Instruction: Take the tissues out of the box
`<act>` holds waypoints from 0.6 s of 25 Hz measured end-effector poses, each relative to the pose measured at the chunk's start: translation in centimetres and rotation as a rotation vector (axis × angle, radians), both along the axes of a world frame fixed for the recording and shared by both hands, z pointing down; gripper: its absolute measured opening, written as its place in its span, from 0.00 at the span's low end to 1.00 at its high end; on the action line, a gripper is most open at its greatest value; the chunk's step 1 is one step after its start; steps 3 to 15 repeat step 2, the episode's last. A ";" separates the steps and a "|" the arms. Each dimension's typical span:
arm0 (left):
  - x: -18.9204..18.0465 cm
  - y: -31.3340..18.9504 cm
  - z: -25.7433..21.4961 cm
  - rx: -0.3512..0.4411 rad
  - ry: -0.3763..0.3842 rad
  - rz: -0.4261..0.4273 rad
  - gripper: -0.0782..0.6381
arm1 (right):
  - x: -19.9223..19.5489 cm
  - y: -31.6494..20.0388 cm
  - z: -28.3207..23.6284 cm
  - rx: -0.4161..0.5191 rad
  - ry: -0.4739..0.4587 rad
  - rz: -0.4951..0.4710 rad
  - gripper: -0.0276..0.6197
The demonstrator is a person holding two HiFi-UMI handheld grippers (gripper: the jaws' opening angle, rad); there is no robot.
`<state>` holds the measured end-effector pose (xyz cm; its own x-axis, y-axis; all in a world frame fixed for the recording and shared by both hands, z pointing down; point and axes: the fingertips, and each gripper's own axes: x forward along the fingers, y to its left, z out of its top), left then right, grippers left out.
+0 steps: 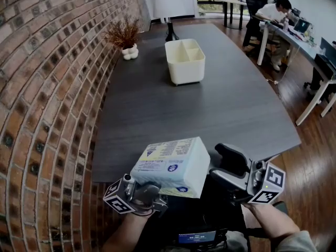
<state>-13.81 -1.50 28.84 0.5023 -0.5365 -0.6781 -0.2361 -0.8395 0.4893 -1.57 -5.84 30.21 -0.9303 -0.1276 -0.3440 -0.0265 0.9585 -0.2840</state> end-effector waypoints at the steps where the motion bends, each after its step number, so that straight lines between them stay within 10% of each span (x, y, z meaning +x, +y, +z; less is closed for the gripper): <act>1: 0.0 0.0 0.0 -0.001 -0.002 0.001 0.79 | 0.0 0.0 0.0 -0.001 0.000 0.000 0.48; 15: 0.1 0.0 0.1 -0.002 -0.004 0.001 0.79 | 0.0 0.1 0.1 -0.002 0.001 -0.001 0.48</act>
